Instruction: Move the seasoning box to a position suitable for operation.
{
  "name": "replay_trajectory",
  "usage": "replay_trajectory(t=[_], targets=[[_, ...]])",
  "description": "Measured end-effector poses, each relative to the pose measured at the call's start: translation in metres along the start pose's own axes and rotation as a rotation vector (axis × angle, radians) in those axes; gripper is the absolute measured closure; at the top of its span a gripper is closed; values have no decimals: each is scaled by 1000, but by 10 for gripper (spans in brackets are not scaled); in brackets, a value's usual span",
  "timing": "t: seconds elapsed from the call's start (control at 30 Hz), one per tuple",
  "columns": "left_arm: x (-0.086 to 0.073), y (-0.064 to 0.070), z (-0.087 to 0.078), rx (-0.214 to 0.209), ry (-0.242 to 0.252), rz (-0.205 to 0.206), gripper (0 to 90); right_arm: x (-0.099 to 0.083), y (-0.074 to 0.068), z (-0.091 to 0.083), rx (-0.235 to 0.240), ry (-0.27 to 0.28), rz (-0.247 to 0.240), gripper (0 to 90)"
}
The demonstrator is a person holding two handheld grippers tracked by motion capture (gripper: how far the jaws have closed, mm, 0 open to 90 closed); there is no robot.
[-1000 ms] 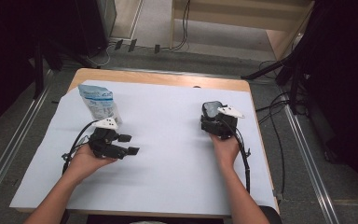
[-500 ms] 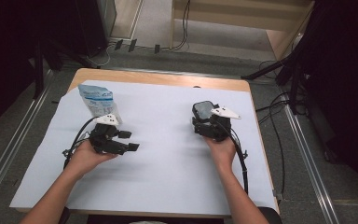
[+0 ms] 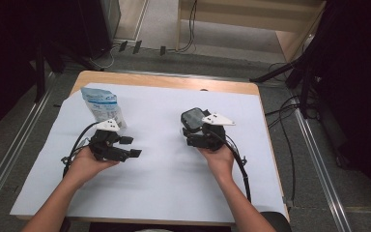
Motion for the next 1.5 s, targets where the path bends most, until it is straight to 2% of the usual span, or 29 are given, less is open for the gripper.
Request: replay_trajectory(t=[0.03, 0.2, 0.33, 0.47, 0.67, 0.97, 1.1, 1.2, 1.3, 1.4, 1.5], targets=[[0, 0, 0, 0, 0, 0, 338, 0, 0, 0, 0, 0, 0, 158], [-2, 0, -2, 8, 5, -5, 340, -1, -20, 9, 37, -13, -14, 158], [-4, 1, -3, 17, 7, -11, 342, -3, -31, 16, 54, -26, 4, 158], [-5, 1, -4, 19, 9, -12, 343, -5, -37, 20, 60, -33, -6, 158], [-6, 2, -3, 22, 15, -17, 344, -8, -55, 30, 66, -40, -25, 159], [-6, 2, 0, 25, 7, -16, 344, -21, -61, 41, 58, -69, -27, 159], [-6, 2, 1, 29, 6, -14, 344, -23, -64, 41, 42, -58, -42, 159], [-6, 2, 2, 28, 7, -12, 344, -26, -64, 40, 35, -41, -32, 157], [-5, 2, 2, 29, 10, -14, 344, -28, -65, 40, 32, -40, -28, 155], [-5, 1, 3, 34, 6, -15, 345, -30, -67, 41, 27, -46, -50, 148], [-4, 1, 4, 28, 5, -12, 345, -30, -67, 40, 37, -52, -42, 146]])
Point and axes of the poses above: each handheld gripper's, and its own axes: z roughly forward along the jaws, x roughly out of its top, y roughly to its right, the point moved 6 cm from there along z, roughly forward along the jaws, and after that the axes turned 1 degree about z, right-handed, at the moved point
